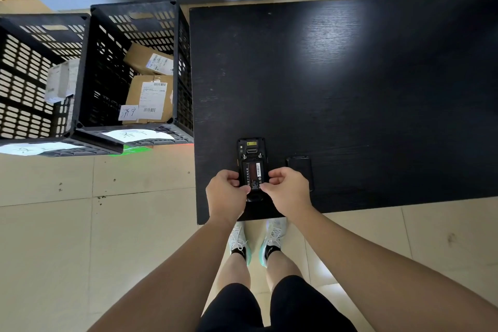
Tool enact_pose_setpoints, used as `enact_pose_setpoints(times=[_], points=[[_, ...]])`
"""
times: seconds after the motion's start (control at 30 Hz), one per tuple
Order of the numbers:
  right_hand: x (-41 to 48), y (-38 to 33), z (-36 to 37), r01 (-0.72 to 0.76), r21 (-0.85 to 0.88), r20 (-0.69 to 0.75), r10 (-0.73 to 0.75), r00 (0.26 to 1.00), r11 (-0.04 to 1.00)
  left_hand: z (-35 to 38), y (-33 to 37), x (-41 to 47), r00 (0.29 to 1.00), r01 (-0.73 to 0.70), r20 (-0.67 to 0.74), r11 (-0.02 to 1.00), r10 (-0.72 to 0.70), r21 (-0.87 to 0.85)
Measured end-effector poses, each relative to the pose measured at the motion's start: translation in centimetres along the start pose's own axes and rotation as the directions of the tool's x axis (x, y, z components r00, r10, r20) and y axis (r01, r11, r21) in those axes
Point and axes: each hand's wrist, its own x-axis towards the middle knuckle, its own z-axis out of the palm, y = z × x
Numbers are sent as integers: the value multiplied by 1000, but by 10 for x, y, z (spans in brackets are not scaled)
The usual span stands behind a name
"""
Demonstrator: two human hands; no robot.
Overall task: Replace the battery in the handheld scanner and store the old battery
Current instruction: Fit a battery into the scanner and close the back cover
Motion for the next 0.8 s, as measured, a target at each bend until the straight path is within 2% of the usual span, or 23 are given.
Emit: enact_pose_setpoints(times=[0.3, 0.43, 0.6, 0.8], points=[[-1, 0, -1, 12, -18, 14, -12, 1000, 1000, 1, 5, -5, 999, -27, -24, 998, 29, 57], [0, 3, -24, 35, -9, -43, -35, 998, 999, 12, 24, -25, 989, -132, -58, 989, 136, 63], [11, 24, -64, -6, -74, -143, -5, 990, 997, 51, 54, -52, 962, -253, 127, 965, 242, 74], [21, 45, -76, -20, -117, -99, 9, 995, 993, 83, 61, -52, 966, -139, 232, 984, 110, 113]])
